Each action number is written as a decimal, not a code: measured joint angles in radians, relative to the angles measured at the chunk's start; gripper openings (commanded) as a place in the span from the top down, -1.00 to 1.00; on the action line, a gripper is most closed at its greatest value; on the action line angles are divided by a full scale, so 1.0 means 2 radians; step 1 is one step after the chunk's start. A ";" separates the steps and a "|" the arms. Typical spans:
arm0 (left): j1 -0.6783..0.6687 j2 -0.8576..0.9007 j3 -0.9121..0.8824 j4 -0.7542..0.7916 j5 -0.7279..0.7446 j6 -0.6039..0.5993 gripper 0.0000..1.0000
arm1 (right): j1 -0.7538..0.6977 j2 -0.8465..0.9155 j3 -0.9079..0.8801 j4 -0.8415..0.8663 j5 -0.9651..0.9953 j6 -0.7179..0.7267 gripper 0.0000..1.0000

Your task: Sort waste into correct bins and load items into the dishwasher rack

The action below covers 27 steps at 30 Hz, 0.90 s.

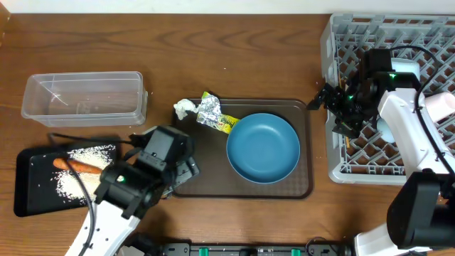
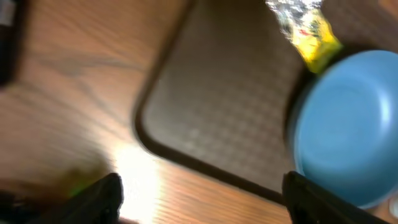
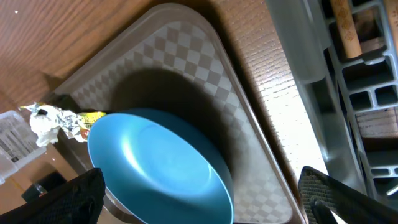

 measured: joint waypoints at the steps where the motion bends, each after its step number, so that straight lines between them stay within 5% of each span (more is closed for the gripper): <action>1: 0.003 0.000 0.000 -0.005 -0.003 -0.001 -0.96 | 0.000 0.000 0.000 0.000 0.000 0.000 -0.99; 27: 0.004 0.074 0.000 -0.009 0.003 -0.008 -0.96 | 0.000 0.000 0.000 0.000 0.000 0.000 -0.98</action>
